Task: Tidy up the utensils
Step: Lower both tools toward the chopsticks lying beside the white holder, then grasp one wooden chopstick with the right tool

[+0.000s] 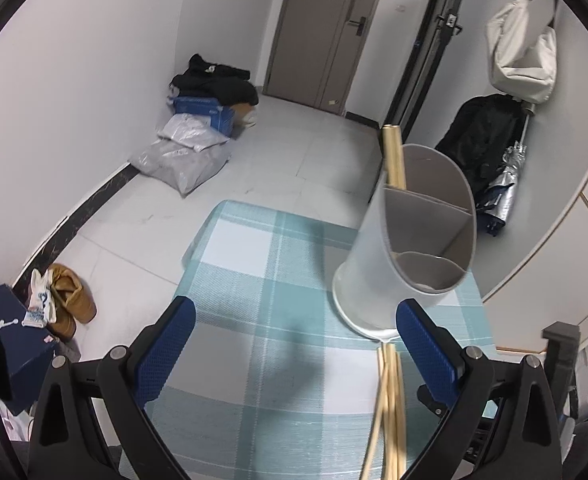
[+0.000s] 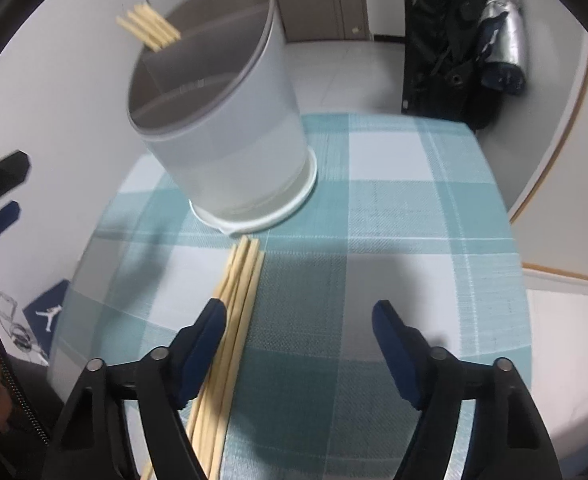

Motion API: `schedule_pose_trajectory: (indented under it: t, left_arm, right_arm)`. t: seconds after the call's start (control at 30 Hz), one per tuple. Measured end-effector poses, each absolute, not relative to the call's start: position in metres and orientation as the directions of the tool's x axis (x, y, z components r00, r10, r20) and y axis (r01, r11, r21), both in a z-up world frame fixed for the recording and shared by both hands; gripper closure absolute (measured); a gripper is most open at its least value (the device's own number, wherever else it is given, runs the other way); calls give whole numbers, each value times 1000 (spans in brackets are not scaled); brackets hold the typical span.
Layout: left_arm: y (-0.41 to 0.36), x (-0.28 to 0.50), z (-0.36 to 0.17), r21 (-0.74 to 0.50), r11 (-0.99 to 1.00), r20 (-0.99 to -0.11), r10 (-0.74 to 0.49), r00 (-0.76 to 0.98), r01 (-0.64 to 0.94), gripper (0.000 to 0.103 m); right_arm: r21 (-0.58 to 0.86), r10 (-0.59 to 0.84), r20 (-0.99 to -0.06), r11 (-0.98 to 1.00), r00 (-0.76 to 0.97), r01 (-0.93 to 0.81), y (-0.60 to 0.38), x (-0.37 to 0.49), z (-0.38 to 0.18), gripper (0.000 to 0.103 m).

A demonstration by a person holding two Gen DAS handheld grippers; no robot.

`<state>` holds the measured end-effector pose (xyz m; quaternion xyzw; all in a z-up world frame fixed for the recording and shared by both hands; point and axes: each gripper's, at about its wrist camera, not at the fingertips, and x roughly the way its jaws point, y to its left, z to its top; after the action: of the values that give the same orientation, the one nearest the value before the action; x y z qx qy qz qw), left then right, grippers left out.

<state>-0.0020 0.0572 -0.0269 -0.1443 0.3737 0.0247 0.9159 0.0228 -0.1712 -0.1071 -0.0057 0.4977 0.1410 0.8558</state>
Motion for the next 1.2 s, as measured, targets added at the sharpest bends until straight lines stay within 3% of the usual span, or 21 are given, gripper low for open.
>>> schedule_pose_trajectory:
  t: [0.4,0.6,0.7,1.03,1.1,1.13,1.17,1.2]
  left_arm:
    - [77,1,-32,-294,937,-714,-85,695,-188,4]
    - [82,0,-31,-314,929,-712,-94,696,-196,4]
    - [85,0,-31,-320,926,-714,-96,694,-201,4]
    - [90,0,-37,-302,930,-726,-84,683,-207,4]
    - [90,1,-41,-300,931,-733,-88,675,-205,4]
    - [90,1,-42,-305,932,-734,-99,671,-196,4]
    - [89,1,-43,-309,933,-734,-110,670,-186,4]
    - [87,2,-46,-312,935,-736,-127,665,-167,4]
  right_arm:
    - [-83,96,-860,943,502,-322,-132,22,-122,53]
    - [-86,84,-864,947,497,-309,-129,25,-120,59]
    - [-75,85,-872,950,481,-304,-129,28,-123,67]
    - [-71,82,-876,953,476,-294,-121,44,-124,68]
    - [-47,101,-878,955,467,-294,-122,48,-124,77]
    - [-48,100,-879,955,465,-294,-122,50,-124,91]
    - [-31,113,-885,954,453,-298,-122,52,-123,98]
    - [-9,129,-887,955,444,-296,-124,54,-123,99]
